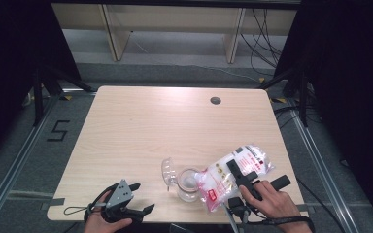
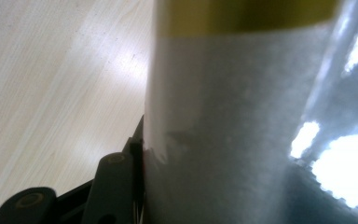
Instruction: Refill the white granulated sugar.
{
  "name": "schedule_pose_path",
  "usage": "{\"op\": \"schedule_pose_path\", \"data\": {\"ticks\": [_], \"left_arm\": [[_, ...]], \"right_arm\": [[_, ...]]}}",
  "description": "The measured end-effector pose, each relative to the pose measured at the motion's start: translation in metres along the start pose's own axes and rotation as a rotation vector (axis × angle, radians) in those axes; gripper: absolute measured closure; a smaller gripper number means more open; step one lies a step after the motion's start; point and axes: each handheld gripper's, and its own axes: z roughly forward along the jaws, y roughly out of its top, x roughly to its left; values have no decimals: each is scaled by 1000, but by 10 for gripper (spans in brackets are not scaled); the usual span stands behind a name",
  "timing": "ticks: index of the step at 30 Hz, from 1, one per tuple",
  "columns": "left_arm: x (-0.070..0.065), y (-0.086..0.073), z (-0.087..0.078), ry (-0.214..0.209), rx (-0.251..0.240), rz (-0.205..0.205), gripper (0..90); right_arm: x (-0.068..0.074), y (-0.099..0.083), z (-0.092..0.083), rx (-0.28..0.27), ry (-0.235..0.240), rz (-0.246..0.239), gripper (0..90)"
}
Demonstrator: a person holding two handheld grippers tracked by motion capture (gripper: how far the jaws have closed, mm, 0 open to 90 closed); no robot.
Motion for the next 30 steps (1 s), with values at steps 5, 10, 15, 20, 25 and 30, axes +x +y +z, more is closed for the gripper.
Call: {"op": "schedule_pose_path", "data": {"ticks": [5,10,15,20,25,30], "left_arm": [[0,0,0,3,-3,1,172],[0,0,1,2,-5,-1,172],[0,0,1,1,-6,-2,172],[0,0,0,3,-2,0,172],[1,0,0,1,6,13,174],[0,0,0,-1,1,2,179]], "right_arm": [[2,1,-1,10,4,44,559],[0,1,-2,10,4,34,560],[-2,0,-4,22,4,2,562],[-2,-1,-3,6,-4,5,563],[-1,0,-3,12,0,33,565],[0,-1,-3,9,3,37,566]]}}
